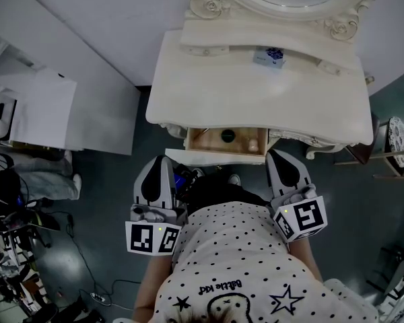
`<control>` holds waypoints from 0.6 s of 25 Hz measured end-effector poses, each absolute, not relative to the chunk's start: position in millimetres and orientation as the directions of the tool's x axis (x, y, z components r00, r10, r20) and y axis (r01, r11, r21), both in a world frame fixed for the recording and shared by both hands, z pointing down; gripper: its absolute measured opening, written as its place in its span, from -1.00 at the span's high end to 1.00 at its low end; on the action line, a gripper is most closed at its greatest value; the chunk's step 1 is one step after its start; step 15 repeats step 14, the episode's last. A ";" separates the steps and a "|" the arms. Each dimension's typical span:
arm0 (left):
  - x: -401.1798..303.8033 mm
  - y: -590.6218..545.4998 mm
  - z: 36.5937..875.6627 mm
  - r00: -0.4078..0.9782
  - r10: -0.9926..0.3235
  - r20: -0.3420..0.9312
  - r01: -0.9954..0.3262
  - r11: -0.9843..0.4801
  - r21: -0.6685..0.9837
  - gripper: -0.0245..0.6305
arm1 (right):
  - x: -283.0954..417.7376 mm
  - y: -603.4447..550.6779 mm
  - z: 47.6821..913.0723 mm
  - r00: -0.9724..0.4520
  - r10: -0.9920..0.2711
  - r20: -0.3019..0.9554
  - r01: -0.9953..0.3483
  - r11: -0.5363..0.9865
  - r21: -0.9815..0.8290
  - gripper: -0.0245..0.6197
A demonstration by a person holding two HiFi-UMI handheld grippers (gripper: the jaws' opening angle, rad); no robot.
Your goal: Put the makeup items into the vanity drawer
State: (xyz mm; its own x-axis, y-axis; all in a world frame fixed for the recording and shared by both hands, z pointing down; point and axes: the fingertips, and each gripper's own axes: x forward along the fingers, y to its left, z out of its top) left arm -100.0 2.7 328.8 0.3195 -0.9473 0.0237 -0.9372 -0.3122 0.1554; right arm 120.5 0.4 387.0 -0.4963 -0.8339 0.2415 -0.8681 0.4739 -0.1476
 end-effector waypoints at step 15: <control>-107.0 1.2 330.0 0.329 -0.944 0.021 -0.933 -0.321 0.163 0.94 | 114.4 1.4 392.1 -0.486 -0.835 0.259 -0.874 0.465 -0.141 0.90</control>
